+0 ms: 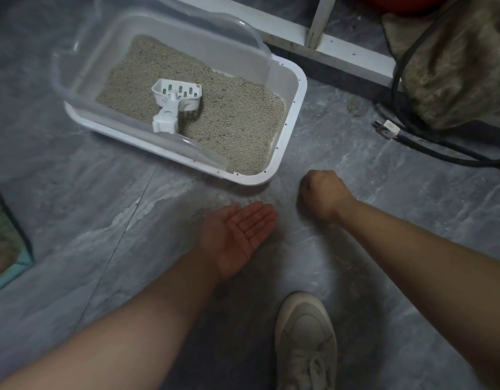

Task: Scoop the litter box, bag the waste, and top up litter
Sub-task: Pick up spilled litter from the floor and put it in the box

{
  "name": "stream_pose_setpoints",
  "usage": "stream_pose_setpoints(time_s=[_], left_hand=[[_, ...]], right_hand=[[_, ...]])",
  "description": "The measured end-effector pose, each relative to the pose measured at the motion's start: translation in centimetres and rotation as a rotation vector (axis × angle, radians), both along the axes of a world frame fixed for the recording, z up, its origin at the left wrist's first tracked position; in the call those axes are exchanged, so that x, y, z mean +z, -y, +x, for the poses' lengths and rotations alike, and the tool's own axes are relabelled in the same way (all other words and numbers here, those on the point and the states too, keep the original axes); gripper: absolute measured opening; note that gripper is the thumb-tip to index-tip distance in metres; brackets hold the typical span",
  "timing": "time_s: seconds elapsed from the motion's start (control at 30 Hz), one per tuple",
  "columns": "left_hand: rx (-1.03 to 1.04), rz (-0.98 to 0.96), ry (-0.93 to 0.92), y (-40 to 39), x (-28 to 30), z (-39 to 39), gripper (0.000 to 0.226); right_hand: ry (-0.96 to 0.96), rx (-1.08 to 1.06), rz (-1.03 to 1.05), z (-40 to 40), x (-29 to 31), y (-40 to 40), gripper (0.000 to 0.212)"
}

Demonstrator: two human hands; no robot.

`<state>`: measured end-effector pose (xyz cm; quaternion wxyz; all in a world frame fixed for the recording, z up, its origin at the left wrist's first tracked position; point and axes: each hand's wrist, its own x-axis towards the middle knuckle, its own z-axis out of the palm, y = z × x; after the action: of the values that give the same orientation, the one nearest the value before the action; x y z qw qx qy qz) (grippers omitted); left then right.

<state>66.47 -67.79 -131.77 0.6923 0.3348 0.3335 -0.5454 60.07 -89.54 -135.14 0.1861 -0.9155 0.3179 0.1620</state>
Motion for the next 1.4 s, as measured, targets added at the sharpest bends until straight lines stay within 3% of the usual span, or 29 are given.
stream_pose_setpoints(time_s=[0.1, 0.2, 0.37, 0.57, 0.77, 0.93, 1.1, 1.4], left_hand=[[0.044, 0.004, 0.004, -1.1, -0.3, 0.5, 0.041], [0.096, 0.024, 0.008, -2.9, -0.8, 1.0, 0.041], [0.236, 0.090, 0.042, -8.9, -1.5, 3.1, 0.040], [0.362, 0.123, 0.107, -14.3, -0.3, 6.5, 0.039], [0.440, 0.090, 0.141, -16.8, 0.2, 8.2, 0.039], [0.448, 0.081, 0.127, -17.2, -0.2, 8.1, 0.039], [0.444, 0.069, 0.118, -17.2, -0.6, 7.9, 0.040], [0.437, 0.036, 0.101, -17.1, -0.6, 7.7, 0.046]], right_hand=[[0.244, 0.018, -0.018, -1.1, 2.0, -3.3, 0.013], [0.408, 0.234, 0.102, -2.2, 3.5, -8.2, 0.008], [0.348, 0.523, 0.137, -0.1, 1.0, -14.0, 0.052], [0.133, 0.667, 0.005, 6.2, -0.7, -17.0, 0.070], [-0.049, 0.777, -0.051, 6.4, -1.4, -18.8, 0.068], [0.128, 0.775, -0.074, 6.5, -0.6, -18.7, 0.049], [0.157, 0.885, -0.144, 6.6, -0.2, -17.4, 0.022], [0.211, 0.840, -0.152, 7.8, 1.0, -17.7, 0.026]])
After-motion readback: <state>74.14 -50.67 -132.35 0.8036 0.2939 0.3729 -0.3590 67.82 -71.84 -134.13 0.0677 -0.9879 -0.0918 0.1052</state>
